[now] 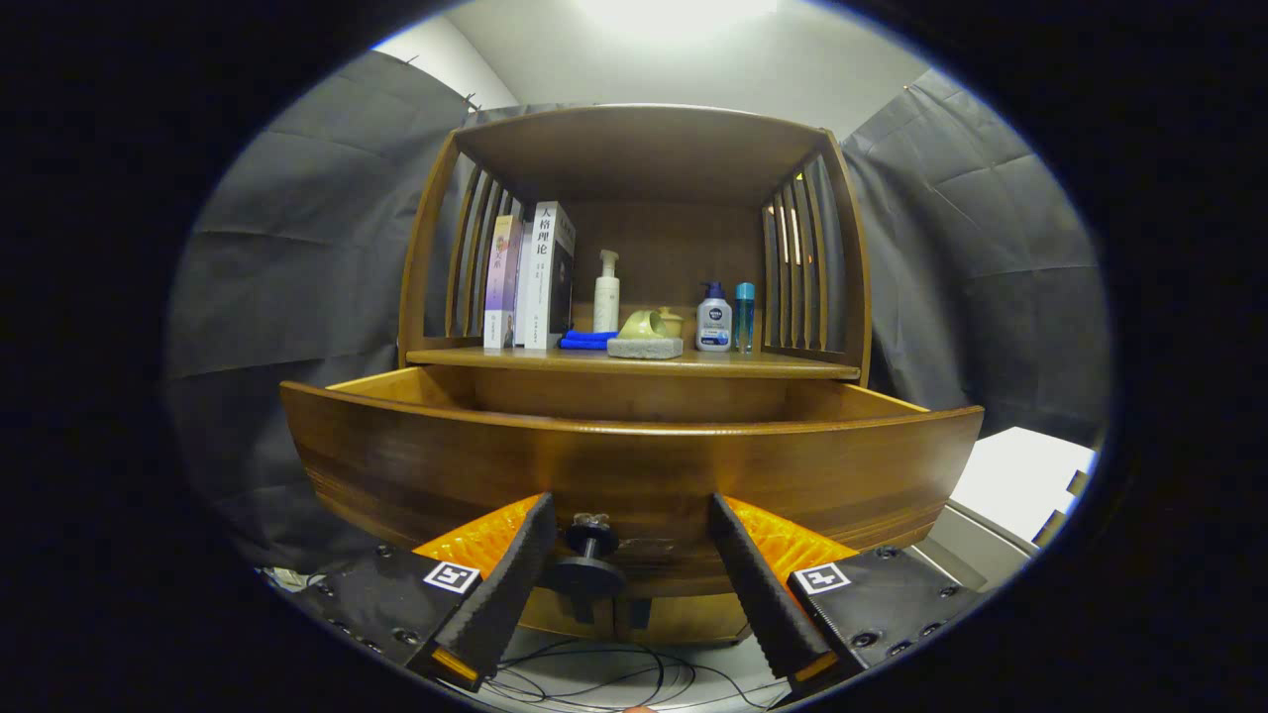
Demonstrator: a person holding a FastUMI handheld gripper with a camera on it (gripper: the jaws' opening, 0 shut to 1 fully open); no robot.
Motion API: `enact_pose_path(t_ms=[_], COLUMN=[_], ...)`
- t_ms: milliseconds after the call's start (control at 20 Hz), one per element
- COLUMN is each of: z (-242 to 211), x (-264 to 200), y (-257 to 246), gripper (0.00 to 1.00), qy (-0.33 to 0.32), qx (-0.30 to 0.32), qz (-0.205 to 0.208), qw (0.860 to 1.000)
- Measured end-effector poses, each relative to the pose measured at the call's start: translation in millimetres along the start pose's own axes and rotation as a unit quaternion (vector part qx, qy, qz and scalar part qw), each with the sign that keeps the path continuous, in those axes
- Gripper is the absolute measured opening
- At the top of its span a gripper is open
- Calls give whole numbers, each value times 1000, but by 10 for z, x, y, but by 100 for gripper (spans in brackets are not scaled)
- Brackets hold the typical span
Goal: Pull open the drawer, take out the items inside it, and place them on the countertop above the cabinet.
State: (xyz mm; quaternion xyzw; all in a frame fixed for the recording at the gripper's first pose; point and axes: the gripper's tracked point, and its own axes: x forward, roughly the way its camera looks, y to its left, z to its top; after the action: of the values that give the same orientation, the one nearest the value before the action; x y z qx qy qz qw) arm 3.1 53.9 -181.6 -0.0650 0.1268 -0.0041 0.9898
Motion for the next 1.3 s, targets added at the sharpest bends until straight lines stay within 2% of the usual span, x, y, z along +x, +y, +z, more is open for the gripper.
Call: enact_pose_path(t_ms=[300,1300], z=[57,155], x=[338,476], y=[16,33], gripper=[100,100], qy=[8,21], qx=[3,18], qz=[0,-1], qw=[1000,1000])
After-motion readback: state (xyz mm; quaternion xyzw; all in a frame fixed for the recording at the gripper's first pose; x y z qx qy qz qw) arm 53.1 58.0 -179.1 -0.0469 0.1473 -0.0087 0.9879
